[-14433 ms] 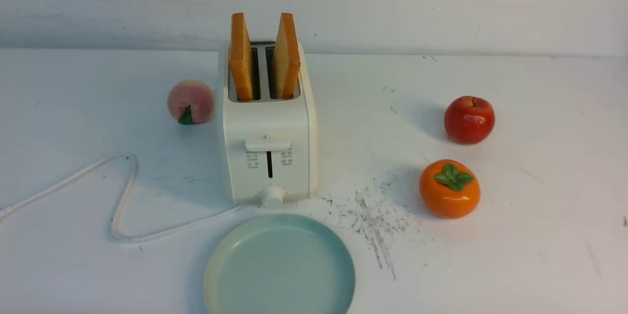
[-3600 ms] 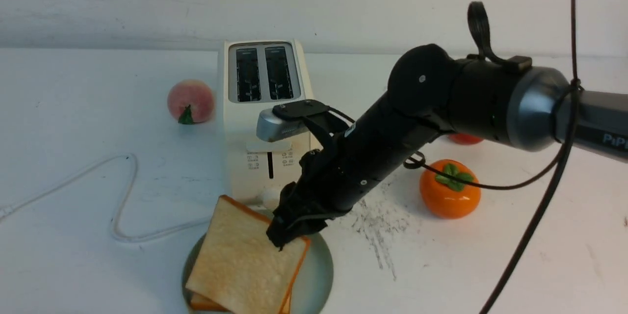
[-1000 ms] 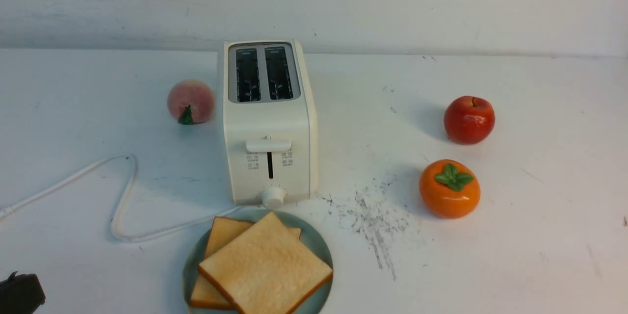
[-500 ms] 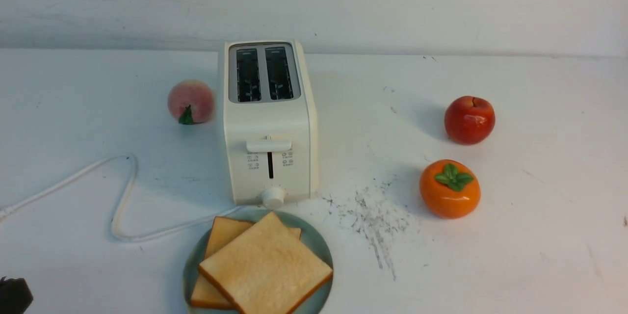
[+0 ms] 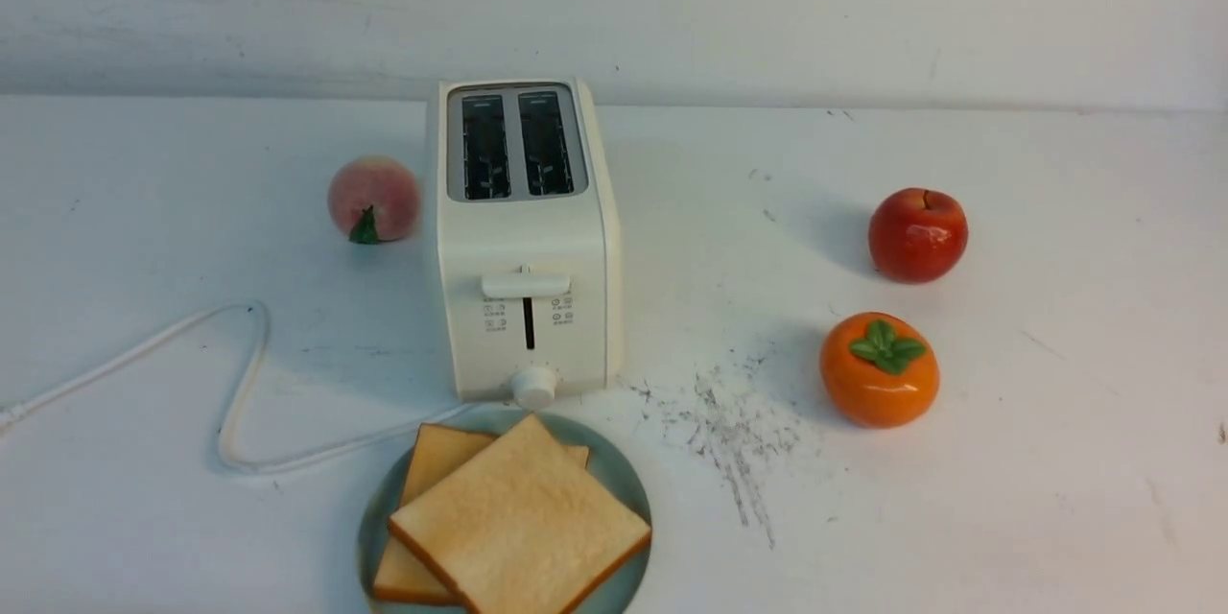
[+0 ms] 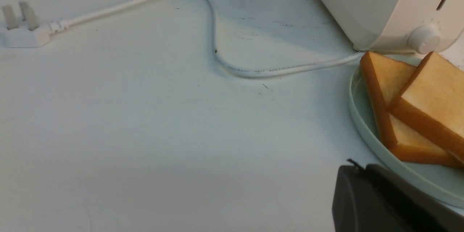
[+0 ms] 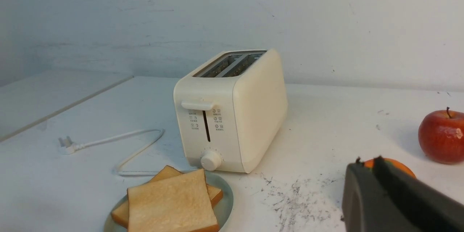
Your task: Take toasted bread from bread machine on white table place on plate.
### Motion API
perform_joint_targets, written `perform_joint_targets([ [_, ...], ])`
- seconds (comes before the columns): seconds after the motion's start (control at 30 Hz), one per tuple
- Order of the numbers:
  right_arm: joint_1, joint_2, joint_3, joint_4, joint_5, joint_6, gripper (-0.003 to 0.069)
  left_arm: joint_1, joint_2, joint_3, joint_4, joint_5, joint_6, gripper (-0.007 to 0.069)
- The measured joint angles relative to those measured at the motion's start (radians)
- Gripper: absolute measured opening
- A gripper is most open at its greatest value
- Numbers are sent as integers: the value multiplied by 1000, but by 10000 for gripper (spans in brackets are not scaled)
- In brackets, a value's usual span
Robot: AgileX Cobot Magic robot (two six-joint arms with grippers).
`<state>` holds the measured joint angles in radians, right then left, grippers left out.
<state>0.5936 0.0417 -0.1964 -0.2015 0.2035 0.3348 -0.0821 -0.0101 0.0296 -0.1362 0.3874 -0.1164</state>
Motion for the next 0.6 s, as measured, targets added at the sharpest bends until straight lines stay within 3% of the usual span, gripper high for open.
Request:
perform_joint_targets([
  [0.6, 0, 0, 0, -1, 0, 0, 64, 0, 0, 0, 2, 0, 0, 33],
])
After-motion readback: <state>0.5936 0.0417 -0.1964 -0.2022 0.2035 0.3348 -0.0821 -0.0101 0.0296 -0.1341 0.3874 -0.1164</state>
